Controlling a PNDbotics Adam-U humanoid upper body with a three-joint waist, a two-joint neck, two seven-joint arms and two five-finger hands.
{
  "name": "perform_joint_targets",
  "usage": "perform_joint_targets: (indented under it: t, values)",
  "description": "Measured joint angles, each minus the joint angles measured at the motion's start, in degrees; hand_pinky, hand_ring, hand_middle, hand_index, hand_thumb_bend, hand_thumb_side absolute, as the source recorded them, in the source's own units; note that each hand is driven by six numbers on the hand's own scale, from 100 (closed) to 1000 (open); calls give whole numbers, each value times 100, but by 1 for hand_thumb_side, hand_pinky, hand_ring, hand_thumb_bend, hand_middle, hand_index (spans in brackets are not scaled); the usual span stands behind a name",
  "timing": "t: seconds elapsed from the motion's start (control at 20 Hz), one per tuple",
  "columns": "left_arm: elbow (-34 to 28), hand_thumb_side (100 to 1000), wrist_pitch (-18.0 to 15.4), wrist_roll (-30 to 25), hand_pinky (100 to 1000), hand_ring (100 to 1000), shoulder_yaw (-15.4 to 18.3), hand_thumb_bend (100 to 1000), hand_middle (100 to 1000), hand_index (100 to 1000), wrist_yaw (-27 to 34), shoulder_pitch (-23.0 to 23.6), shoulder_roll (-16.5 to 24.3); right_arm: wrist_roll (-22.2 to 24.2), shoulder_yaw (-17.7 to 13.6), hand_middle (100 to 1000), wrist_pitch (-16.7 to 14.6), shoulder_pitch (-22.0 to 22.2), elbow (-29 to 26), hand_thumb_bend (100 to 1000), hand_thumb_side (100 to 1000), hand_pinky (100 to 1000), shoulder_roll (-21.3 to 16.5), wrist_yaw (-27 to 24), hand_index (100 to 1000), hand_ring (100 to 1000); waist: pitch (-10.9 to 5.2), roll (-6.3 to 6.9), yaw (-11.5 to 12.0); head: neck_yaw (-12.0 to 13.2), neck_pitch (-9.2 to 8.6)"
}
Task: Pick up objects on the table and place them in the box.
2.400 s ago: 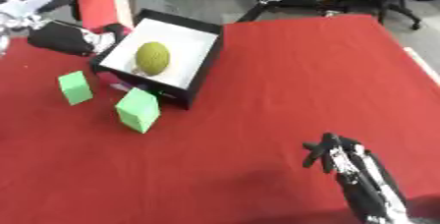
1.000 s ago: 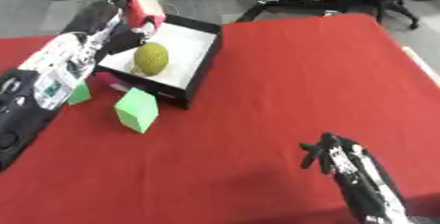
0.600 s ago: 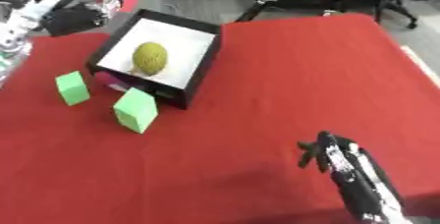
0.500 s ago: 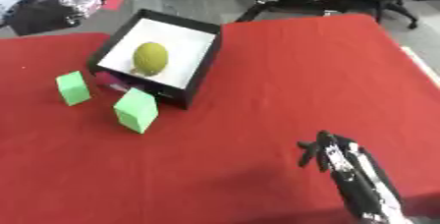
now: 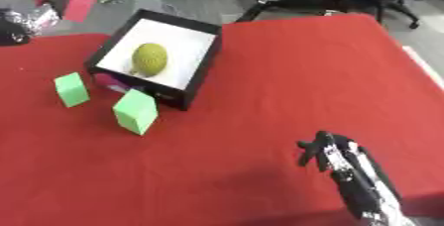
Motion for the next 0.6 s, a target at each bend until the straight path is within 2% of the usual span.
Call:
perform_joint_targets:
  t: [0.15, 0.25, 0.4, 0.6]
  values:
    - [54, 850, 460, -218, 787, 755, -239, 100, 845, 939, -262, -283, -152, 8, 7, 209, 0, 4, 0, 100, 677, 829, -2, 0, 468, 445, 0, 0, -12, 2, 0]
    - [330, 845, 758, -349, 785, 754, -482, 100, 842, 937, -520, -554, -406, 19, 8, 209, 4, 4, 0, 100, 677, 829, -2, 0, 468, 445, 0, 0, -41, 2, 0]
    - [1208, 825, 1008, -389, 777, 745, -827, 100, 830, 932, -975, -952, -938, 35, 12, 209, 6, -1, 0, 100, 673, 829, -2, 0, 468, 445, 0, -2, -93, 1, 0]
    - [2757, 793, 1058, -76, 767, 734, -1048, 100, 819, 927, -1508, -1303, -1676, 47, 40, 208, 12, -32, 0, 100, 689, 829, -1, -3, 468, 445, 0, -2, -133, 2, 0]
